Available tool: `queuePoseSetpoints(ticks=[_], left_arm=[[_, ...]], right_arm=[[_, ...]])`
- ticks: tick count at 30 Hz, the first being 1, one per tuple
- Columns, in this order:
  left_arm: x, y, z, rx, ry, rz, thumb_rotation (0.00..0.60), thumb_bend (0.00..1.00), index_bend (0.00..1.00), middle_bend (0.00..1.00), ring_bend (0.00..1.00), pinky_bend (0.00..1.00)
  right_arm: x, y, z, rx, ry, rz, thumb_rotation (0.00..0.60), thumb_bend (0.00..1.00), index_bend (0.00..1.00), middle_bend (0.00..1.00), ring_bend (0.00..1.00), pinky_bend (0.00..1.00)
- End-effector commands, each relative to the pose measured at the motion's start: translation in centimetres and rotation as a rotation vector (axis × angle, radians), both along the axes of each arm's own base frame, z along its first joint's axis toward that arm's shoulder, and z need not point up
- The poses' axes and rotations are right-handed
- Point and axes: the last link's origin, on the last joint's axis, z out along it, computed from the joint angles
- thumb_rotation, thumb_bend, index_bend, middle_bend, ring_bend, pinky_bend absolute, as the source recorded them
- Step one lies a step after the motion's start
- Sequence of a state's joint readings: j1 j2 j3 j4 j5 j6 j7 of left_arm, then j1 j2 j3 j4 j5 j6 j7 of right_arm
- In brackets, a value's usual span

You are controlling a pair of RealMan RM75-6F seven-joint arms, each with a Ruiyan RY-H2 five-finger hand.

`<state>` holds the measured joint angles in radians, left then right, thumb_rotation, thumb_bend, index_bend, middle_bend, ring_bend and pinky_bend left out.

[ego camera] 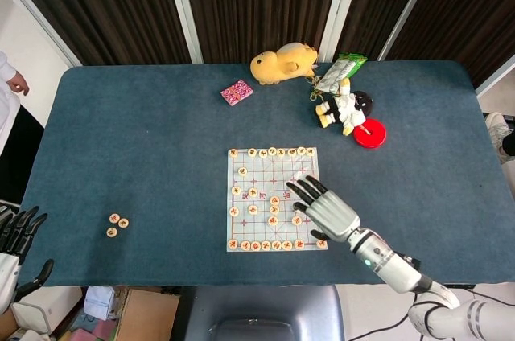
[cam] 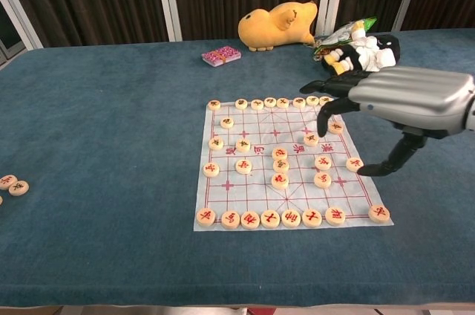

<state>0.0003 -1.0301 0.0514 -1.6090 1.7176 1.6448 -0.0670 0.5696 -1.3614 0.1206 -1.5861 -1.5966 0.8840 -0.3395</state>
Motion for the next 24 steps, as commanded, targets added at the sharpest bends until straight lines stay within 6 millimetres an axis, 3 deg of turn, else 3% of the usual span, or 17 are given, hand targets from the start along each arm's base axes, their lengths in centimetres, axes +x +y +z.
queuePoseSetpoints(ticks=[1, 9, 24], left_arm=[[-0.1, 0.0, 0.0, 0.008, 0.005, 0.002, 0.600, 0.37, 0.00, 0.00, 0.00, 0.01], [-0.1, 0.0, 0.0, 0.013, 0.010, 0.005, 0.600, 0.37, 0.00, 0.00, 0.00, 0.01], [-0.1, 0.1, -0.2, 0.009, 0.012, 0.010, 0.600, 0.37, 0.00, 0.00, 0.00, 0.01]], right_arm=[[0.4, -1.0, -1.2, 0.008, 0.029, 0.008, 0.600, 0.36, 0.49, 0.00, 0.00, 0.00], [0.0, -1.6, -3.4, 0.032, 0.079, 0.015, 0.600, 0.38, 0.54, 0.02, 0.00, 0.00], [-0.7, -2.5, -5.5, 0.047, 0.112, 0.001, 0.600, 0.41, 0.57, 0.04, 0.00, 0.00]])
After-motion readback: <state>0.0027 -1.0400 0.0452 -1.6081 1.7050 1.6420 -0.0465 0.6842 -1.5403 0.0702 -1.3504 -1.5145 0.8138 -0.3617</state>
